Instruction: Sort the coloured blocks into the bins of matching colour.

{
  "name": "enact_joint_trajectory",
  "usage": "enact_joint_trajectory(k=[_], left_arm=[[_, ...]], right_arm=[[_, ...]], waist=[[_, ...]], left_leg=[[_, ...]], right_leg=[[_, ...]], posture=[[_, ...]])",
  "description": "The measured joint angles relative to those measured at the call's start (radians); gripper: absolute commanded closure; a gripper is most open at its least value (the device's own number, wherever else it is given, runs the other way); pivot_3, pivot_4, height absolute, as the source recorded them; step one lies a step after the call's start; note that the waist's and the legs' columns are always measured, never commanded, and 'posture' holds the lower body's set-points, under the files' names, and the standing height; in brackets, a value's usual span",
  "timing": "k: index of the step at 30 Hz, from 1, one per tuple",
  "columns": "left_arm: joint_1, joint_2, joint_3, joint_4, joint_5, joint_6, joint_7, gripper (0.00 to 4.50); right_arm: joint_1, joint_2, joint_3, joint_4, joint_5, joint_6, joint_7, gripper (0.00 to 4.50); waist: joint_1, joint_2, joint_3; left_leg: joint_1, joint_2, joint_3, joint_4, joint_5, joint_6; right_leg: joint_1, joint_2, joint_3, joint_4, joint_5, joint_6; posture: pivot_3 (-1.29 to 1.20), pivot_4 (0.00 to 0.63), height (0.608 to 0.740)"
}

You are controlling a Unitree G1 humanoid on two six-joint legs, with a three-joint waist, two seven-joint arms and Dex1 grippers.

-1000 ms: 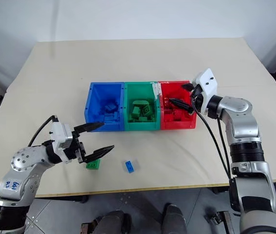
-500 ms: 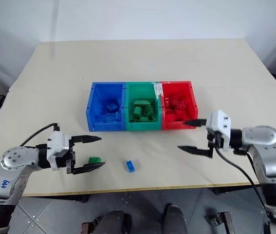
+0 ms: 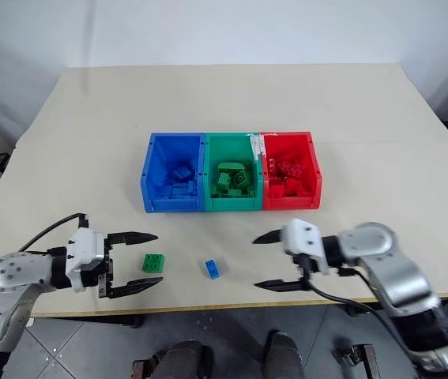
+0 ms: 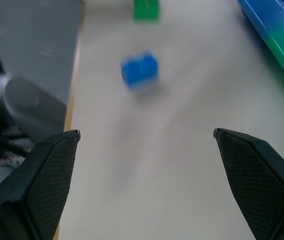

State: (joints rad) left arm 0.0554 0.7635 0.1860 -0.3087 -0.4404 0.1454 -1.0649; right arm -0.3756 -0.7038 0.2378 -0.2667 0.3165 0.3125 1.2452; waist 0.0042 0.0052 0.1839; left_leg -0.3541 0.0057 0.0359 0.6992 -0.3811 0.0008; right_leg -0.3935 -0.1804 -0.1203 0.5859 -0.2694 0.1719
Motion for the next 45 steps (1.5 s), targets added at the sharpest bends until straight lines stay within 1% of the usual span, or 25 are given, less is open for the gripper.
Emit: enact_joint_trajectory(k=[2, 4, 7, 12, 15, 17, 21, 27, 29, 32, 34, 36, 39, 40, 43, 45], left_arm=[[0.018, 0.0, 0.022, -0.01, -0.004, 0.01, 0.021, 0.0], [0.043, 0.0, 0.045, -0.027, -0.004, 0.016, 0.03, 0.0], [0.074, 0.001, 0.071, -0.032, -0.005, 0.019, 0.037, 0.0], [0.084, 0.002, 0.092, -0.033, -0.005, 0.02, 0.041, 0.0], [0.083, 0.002, 0.092, -0.035, -0.005, 0.02, 0.048, 0.0], [0.079, 0.002, 0.092, -0.038, -0.005, 0.021, 0.049, 0.0], [0.067, 0.002, 0.076, -0.051, -0.005, 0.028, 0.046, 0.0], [0.033, 0.008, -0.008, -0.112, 0.001, 0.055, 0.036, 0.0], [0.018, 0.042, -0.05, -0.143, 0.019, 0.114, 0.053, 0.0], [-0.076, 0.067, -0.143, -0.207, 0.032, 0.259, 0.098, 0.0], [-0.142, 0.04, -0.198, -0.23, 0.021, 0.341, 0.126, 0.0], [-0.194, 0.014, -0.276, -0.231, 0.028, 0.383, 0.14, 0.0], [-0.259, -0.019, -0.431, -0.211, 0.109, 0.43, 0.162, 0.0], [-0.282, -0.029, -0.463, -0.194, 0.128, 0.45, 0.174, 0.0], [-0.356, -0.079, -0.523, -0.134, 0.195, 0.499, 0.229, 0.0], [-0.394, -0.111, -0.549, -0.097, 0.224, 0.497, 0.245, 0.0]], right_arm=[[-0.066, 0.076, 0.082, 0.023, -0.052, 0.018, -0.035, 0.03], [-0.104, 0.118, 0.138, 0.068, -0.098, 0.017, -0.055, 0.03], [-0.138, 0.152, 0.193, 0.146, -0.149, 0.008, -0.062, 0.03], [-0.168, 0.196, 0.225, 0.221, -0.177, -0.014, -0.058, 0.03], [-0.16, 0.193, 0.208, 0.224, -0.166, -0.031, -0.051, 0.03], [-0.136, 0.172, 0.16, 0.208, -0.129, -0.056, -0.035, 0.03], [-0.044, 0.104, 0.015, 0.172, -0.033, -0.138, 0.018, 0.03], [0.113, 0.003, -0.177, 0.093, 0.1, -0.236, 0.09, 0.03], [0.16, -0.027, -0.253, 0.053, 0.151, -0.244, 0.098, 0.03], [0.282, -0.105, -0.402, -0.006, 0.215, -0.226, 0.096, 0.03], [0.337, -0.134, -0.466, -0.026, 0.225, -0.225, 0.094, 0.03], [0.397, -0.147, -0.513, -0.047, 0.229, -0.224, 0.091, 0.03], [0.489, -0.149, -0.567, -0.111, 0.243, -0.215, 0.063, 0.03], [0.511, -0.149, -0.58, -0.134, 0.246, -0.215, 0.052, 0.03], [0.574, -0.148, -0.607, -0.184, 0.246, -0.215, 0.033, 0.03], [0.605, -0.148, -0.619, -0.212, 0.247, -0.207, 0.014, 0.03]], waist=[[-0.001, 0.0, 0.0], [-0.004, 0.0, 0.0], [-0.007, 0.0, 0.0], [-0.009, 0.0, 0.0], [-0.006, 0.0, 0.0], [-0.003, 0.0, 0.0], [-0.005, 0.0, 0.0], [-0.003, 0.001, 0.0], [-0.002, 0.001, 0.0], [0.018, 0.001, 0.001], [0.022, 0.001, 0.001], [0.022, 0.001, 0.0], [0.023, 0.002, 0.0], [0.021, 0.001, 0.0], [0.023, 0.001, 0.001], [0.024, 0.001, 0.001]], left_leg=[[0.0, 0.0, 0.0, 0.0, 0.0, 0.0], [0.0, 0.0, 0.0, -0.001, 0.0, 0.0], [0.0, 0.0, 0.0, -0.001, 0.0, 0.0], [0.0, 0.0, 0.0, -0.001, 0.0, 0.0], [0.0, 0.0, 0.0, -0.001, 0.0, 0.0], [0.0, 0.0, 0.0, -0.001, -0.001, 0.0], [0.0, 0.0, 0.0, -0.002, -0.001, 0.0], [0.0, 0.0, 0.001, -0.001, -0.001, 0.0], [0.001, 0.001, 0.001, -0.001, -0.001, 0.0], [0.001, 0.0, 0.001, -0.001, -0.001, 0.0], [0.001, 0.0, 0.001, 0.0, -0.001, 0.0], [0.001, 0.0, 0.001, 0.0, -0.001, 0.0], [0.001, 0.0, 0.002, 0.0, -0.001, 0.0], [0.002, 0.0, 0.002, 0.0, -0.001, 0.0], [0.002, 0.0, 0.002, 0.0, -0.001, 0.001], [0.002, -0.001, 0.003, 0.001, -0.001, 0.001]], right_leg=[[0.0, 0.0, 0.0, 0.001, 0.0, 0.0], [0.0, 0.0, 0.0, 0.001, 0.0, 0.0], [-0.001, 0.0, -0.001, 0.001, 0.0, 0.0], [-0.001, 0.001, -0.002, 0.001, 0.0, 0.0], [-0.001, 0.001, -0.002, 0.001, 0.0, 0.0], [-0.001, 0.0, -0.002, 0.001, 0.0, 0.0], [0.0, 0.0, -0.002, 0.001, 0.0, 0.0], [0.0, 0.0, -0.001, 0.0, 0.0, 0.0], [0.0, 0.0, -0.001, 0.001, 0.0, 0.0], [0.001, 0.0, 0.0, 0.0, 0.0, 0.0], [0.001, 0.0, 0.0, 0.0, 0.0, 0.0], [0.001, 0.001, 0.0, 0.001, 0.0, 0.0], [0.001, 0.001, 0.0, 0.001, 0.0, 0.0], [0.001, 0.001, 0.001, 0.001, 0.0, 0.0], [0.002, 0.001, 0.001, 0.0, 0.0, 0.0], [0.002, 0.0, 0.002, 0.0, 0.0, 0.0]], posture=[[0.0, 0.15, 0.74], [0.0, 0.15, 0.74], [0.0, 0.15, 0.74], [0.0, 0.15, 0.74], [0.0, 0.15, 0.74], [0.0, 0.15, 0.74], [0.0, 0.15, 0.74], [0.0, 0.15, 0.74], [0.0, 0.15, 0.74], [0.0, 0.15, 0.74], [0.0, 0.15, 0.74], [0.0, 0.15, 0.74], [0.0, 0.15, 0.74], [0.0, 0.15, 0.74], [0.0, 0.15, 0.74], [0.0, 0.15, 0.74]])
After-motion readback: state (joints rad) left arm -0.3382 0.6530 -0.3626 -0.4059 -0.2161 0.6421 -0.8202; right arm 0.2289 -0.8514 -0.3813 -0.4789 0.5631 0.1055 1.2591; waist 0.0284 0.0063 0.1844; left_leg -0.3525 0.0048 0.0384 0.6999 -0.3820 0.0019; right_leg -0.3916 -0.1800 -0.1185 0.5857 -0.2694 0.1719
